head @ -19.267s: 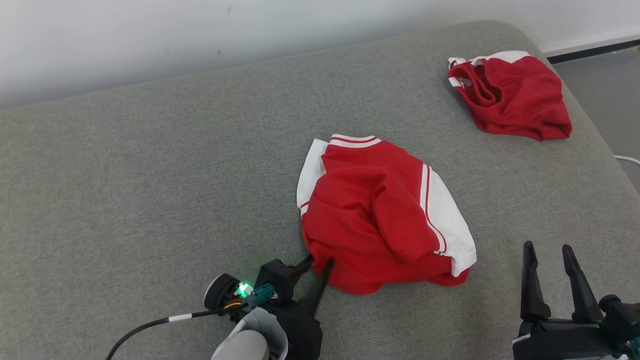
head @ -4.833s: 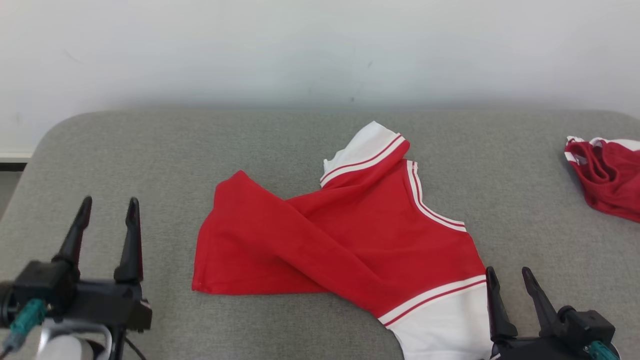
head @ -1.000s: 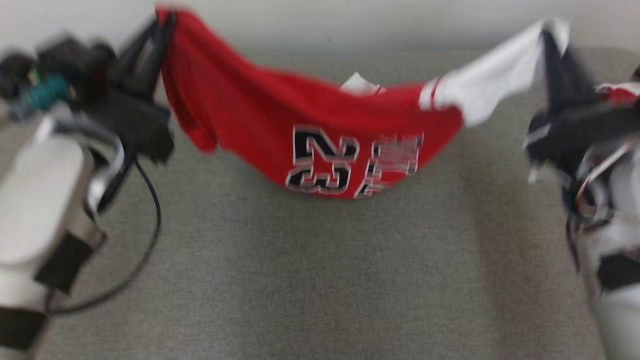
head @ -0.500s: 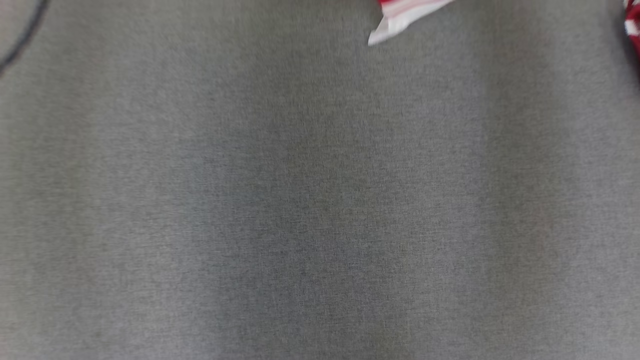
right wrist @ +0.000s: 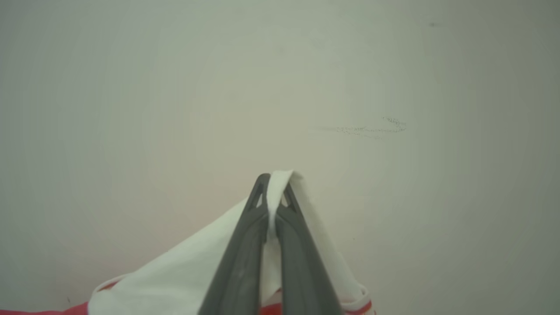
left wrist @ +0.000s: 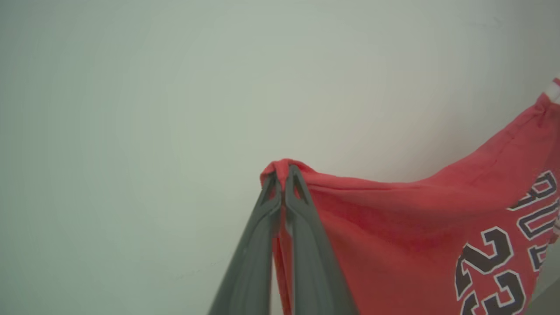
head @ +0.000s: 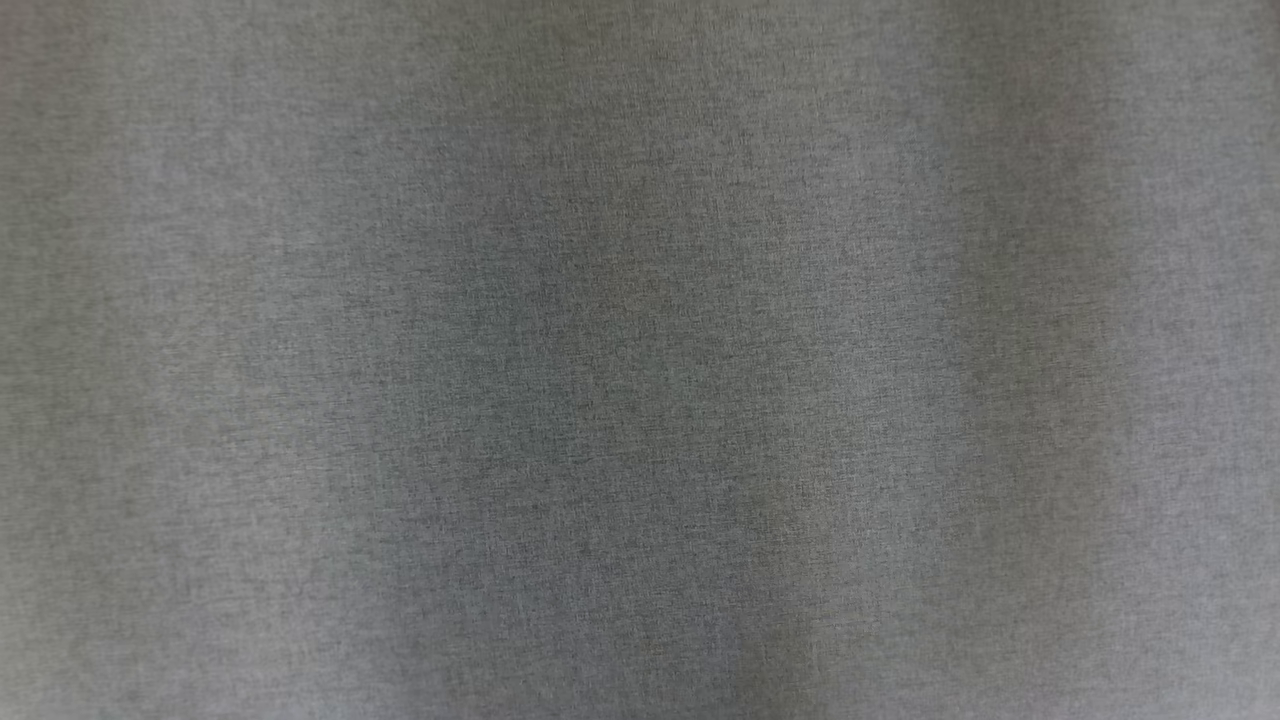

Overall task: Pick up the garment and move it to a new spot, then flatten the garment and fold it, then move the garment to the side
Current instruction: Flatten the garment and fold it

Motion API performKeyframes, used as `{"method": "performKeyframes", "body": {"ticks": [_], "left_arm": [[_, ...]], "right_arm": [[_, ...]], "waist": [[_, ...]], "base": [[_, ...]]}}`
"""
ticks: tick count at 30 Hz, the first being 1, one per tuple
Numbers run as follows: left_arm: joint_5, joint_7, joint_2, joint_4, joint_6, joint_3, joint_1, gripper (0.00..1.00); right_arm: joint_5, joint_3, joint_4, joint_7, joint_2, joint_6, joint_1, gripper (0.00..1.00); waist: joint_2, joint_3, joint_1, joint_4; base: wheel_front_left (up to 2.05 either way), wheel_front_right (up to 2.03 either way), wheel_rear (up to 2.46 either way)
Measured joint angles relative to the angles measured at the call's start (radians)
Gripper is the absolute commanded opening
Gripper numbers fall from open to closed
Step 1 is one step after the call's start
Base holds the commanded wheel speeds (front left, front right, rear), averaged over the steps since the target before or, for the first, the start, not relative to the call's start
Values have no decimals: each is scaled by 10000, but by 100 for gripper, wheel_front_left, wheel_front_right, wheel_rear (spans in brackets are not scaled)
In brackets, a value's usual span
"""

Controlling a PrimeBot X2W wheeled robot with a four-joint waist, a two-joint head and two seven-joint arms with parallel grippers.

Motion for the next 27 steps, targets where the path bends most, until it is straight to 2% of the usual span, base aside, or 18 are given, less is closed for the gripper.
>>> {"method": "performKeyframes", "body": {"ticks": [7, 18, 27], "left_arm": [[-665, -253, -117, 685, 0, -968, -637, 0], [-1457, -654, -61, 1174, 0, -1885, -1031, 0], [-2117, -1124, 58, 1225, 0, -2495, -504, 0]], "right_arm": [[-470, -23, 874, -408, 238, 0, -601, 0], [-809, -236, 1363, -828, 222, 0, -682, 0], [-552, 15, 1290, -1220, 418, 0, 174, 0]], "waist": [[-1, 178, 0, -70], [-2, 292, -2, -235], [-2, 158, -2, -338]], "base": [[0, 0, 0], [0, 0, 0], [0, 0, 0]]}}
